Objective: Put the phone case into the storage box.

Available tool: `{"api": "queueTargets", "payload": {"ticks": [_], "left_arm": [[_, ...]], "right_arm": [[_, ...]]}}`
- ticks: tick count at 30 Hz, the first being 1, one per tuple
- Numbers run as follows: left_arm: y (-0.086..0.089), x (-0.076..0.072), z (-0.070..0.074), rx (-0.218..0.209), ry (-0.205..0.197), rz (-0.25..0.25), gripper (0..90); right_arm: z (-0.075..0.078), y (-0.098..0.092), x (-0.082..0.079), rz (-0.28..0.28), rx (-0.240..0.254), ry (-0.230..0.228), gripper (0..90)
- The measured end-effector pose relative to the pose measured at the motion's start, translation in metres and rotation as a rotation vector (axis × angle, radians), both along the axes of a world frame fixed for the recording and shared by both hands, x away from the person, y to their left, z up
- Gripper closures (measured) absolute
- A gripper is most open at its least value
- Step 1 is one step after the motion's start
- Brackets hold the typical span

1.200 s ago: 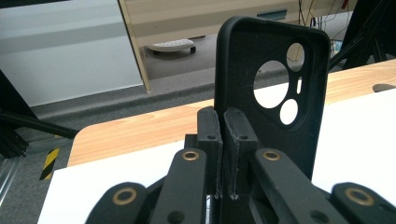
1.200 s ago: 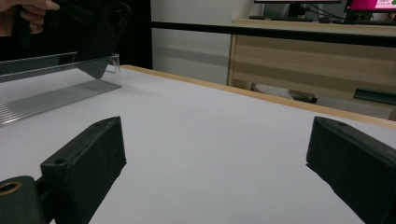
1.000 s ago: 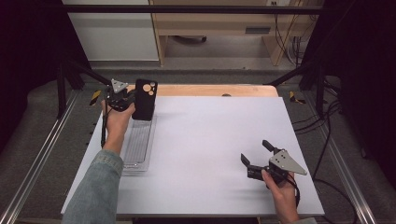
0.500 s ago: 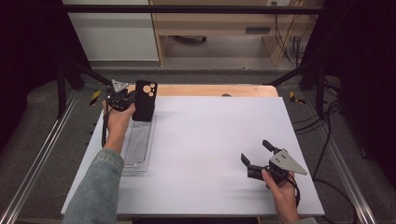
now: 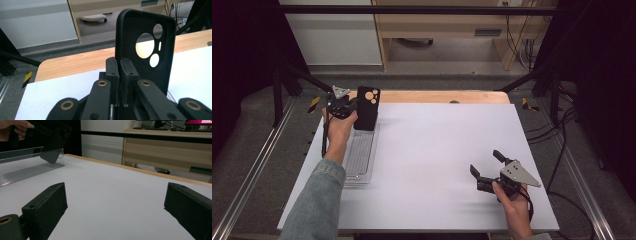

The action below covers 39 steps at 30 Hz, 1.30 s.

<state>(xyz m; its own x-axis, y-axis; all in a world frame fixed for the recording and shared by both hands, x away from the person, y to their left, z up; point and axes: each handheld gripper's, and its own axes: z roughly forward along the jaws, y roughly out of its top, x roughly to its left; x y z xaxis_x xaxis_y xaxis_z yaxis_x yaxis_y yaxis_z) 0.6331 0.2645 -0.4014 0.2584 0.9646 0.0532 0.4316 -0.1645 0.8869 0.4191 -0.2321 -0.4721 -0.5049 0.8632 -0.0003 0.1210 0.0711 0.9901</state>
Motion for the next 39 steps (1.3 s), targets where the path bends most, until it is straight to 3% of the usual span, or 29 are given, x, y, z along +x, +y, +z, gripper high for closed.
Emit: {"api": "queueTargets", "payload": {"ticks": [3, 13, 20, 28, 39], "left_arm": [[0.0012, 0.0010, 0.0003, -0.013, -0.001, 0.012, 85.5], [-0.0021, 0.0023, 0.0022, 0.009, 0.000, 0.011, 85.6], [-0.0010, 0.0016, 0.0049, -0.001, -0.022, 0.015, 85.6], [-0.0021, 0.0034, 0.0030, 0.008, -0.001, 0.014, 85.6], [-0.0020, 0.0052, 0.0023, 0.005, -0.004, 0.017, 85.6]], "right_arm": [[0.0000, 0.0002, 0.0000, 0.000, 0.000, -0.002, 4.8], [0.0006, -0.0005, -0.0005, -0.001, 0.007, -0.004, 4.8], [0.0003, 0.0005, -0.0006, 0.003, 0.004, -0.001, 4.8], [0.0006, 0.0000, -0.0008, 0.004, 0.011, 0.000, 4.7], [0.0007, -0.0007, -0.0001, 0.003, 0.018, 0.001, 4.7]]}}
